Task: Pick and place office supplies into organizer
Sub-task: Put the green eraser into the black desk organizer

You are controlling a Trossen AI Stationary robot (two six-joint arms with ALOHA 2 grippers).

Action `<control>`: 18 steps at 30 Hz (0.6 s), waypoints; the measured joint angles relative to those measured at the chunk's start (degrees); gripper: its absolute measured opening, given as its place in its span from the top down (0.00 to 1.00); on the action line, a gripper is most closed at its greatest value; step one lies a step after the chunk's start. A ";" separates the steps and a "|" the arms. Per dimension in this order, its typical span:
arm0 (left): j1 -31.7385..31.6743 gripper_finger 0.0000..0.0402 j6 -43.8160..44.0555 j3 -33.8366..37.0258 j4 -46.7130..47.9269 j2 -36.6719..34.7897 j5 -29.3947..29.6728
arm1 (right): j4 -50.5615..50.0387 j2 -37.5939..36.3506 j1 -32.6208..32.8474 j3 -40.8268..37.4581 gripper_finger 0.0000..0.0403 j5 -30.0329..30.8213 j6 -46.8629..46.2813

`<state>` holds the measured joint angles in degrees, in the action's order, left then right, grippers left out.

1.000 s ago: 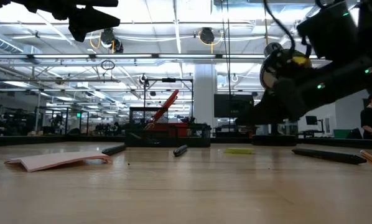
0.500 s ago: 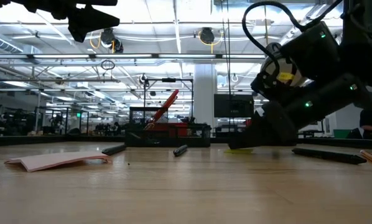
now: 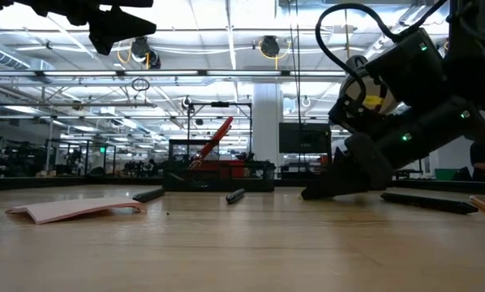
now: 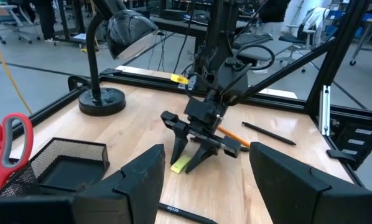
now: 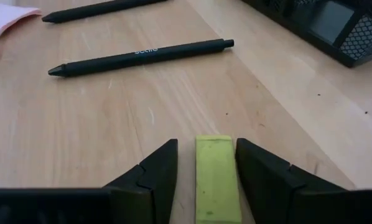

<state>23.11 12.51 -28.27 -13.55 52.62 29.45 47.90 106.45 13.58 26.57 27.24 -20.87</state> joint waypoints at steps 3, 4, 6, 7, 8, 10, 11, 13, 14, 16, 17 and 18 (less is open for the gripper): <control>0.00 0.40 0.06 0.00 -0.01 0.00 0.00 | -2.27 -0.11 0.00 0.07 0.62 0.18 -1.36; 0.00 0.40 0.06 0.00 -0.01 0.00 0.00 | -2.99 -0.13 0.00 0.07 0.62 0.27 -1.69; 0.00 0.40 0.09 0.00 -0.01 0.00 0.00 | -3.48 -0.13 0.02 0.04 0.64 0.31 -1.86; 0.00 0.40 0.09 0.00 -0.01 0.00 0.00 | -3.45 -0.11 0.02 0.04 0.66 0.29 -1.87; 0.00 0.40 0.09 0.00 -0.01 0.00 0.00 | -3.22 -0.10 0.01 0.00 0.68 0.22 -1.87; 0.00 0.40 0.09 0.00 -0.01 0.00 0.00 | -2.39 -0.07 -0.04 0.00 0.73 -0.28 -1.43; 0.00 0.40 0.09 0.00 -0.01 0.00 0.00 | -2.05 -0.05 -0.09 -0.02 0.76 -0.61 -1.02; 0.00 0.40 0.10 0.00 -0.01 0.00 0.00 | -1.40 0.00 -0.09 -0.04 0.81 -0.92 -0.69; 0.00 0.40 0.09 0.00 -0.01 0.00 0.00 | -1.04 0.00 -0.09 -0.05 0.84 -1.12 -0.39; 0.00 0.40 0.11 0.00 -0.01 0.00 0.00 | 0.07 0.02 -0.09 -0.09 0.88 -1.29 1.25; 0.00 0.40 0.11 0.00 -0.01 0.00 0.00 | 0.94 0.04 -0.08 -0.13 0.89 -1.50 2.55; 0.00 0.40 0.11 0.00 -0.01 0.00 0.00 | 2.06 0.09 0.01 -0.17 0.90 -1.57 3.92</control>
<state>23.11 12.62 -28.27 -13.56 52.62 29.45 49.96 106.54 13.60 26.39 25.67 -16.95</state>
